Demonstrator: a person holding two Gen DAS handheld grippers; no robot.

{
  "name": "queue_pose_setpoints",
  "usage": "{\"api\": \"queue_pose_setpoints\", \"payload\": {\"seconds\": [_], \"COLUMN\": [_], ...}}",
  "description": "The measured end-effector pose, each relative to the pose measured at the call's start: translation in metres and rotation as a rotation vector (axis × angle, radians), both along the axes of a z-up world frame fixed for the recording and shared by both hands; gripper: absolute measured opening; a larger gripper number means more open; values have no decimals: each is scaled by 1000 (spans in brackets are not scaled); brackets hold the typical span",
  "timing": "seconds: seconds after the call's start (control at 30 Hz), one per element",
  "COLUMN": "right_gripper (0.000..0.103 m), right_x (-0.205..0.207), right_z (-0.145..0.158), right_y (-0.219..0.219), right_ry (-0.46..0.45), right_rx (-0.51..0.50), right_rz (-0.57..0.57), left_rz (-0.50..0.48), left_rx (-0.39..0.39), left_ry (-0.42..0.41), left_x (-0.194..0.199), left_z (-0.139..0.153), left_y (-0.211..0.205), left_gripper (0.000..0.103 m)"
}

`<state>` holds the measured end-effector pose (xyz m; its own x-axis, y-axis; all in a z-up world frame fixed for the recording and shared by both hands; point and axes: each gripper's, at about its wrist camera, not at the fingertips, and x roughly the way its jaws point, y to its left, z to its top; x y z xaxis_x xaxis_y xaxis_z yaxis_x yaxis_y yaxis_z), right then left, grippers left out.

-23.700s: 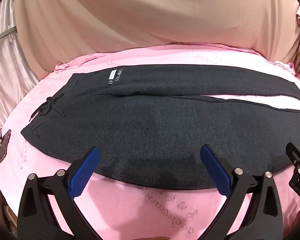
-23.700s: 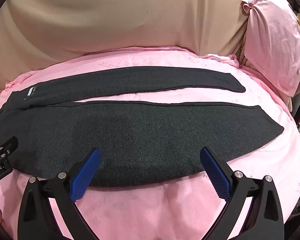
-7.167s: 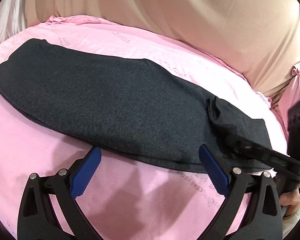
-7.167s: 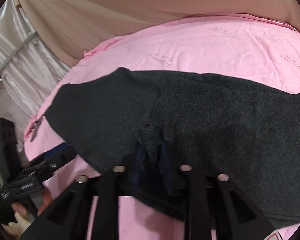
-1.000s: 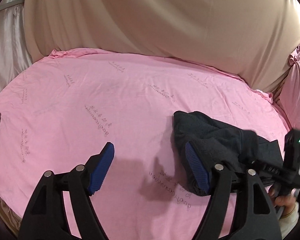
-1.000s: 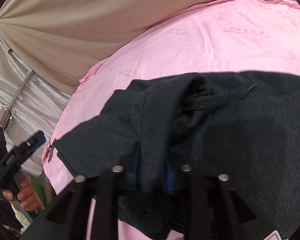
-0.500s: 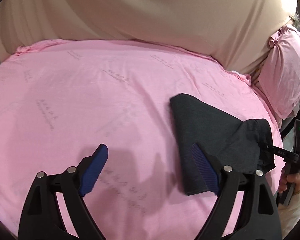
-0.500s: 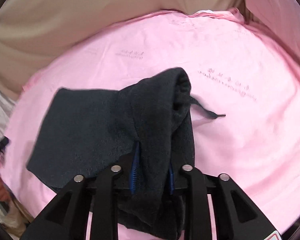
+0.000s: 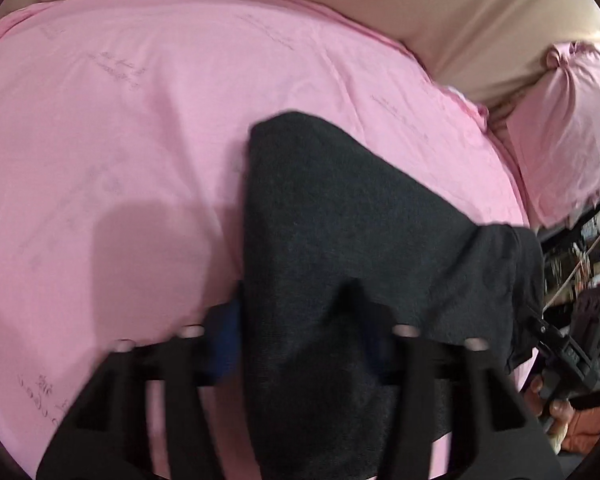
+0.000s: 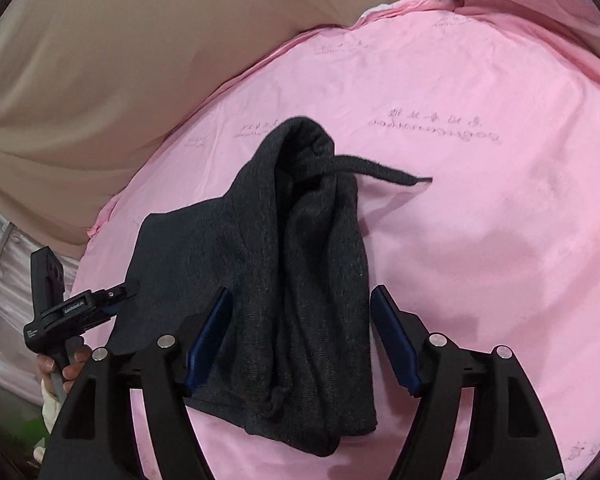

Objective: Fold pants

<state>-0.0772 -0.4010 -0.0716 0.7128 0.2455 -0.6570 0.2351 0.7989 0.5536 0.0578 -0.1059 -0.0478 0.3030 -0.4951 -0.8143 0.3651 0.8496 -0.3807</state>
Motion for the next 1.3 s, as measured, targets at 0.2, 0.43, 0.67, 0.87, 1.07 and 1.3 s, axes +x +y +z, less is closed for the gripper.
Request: {"api": "queue_pose_setpoints", "payload": {"seconds": [0.2, 0.43, 0.67, 0.87, 1.07, 1.3], "right_gripper": [29, 26, 42, 60, 8, 8], "right_x": [4, 24, 60, 35, 105, 72], "right_z": [17, 78, 0, 53, 49, 46], "right_y": [19, 98, 148, 147, 176, 140], "right_ry": [-60, -227, -61, -121, -64, -57], "right_rx": [-31, -30, -57, -183, -227, -185], "right_rz": [10, 268, 326, 226, 345, 321], "left_rz": [4, 83, 194, 269, 258, 243], "left_rx": [-96, -70, 134, 179, 199, 301], "left_ry": [-1, -190, -75, -237, -241, -199], "left_x": [1, -28, -28, -38, 28, 53], "left_z": [18, 93, 28, 56, 59, 28], "left_y": [26, 137, 216, 215, 158, 150], "left_gripper": [9, 8, 13, 20, 52, 39]}}
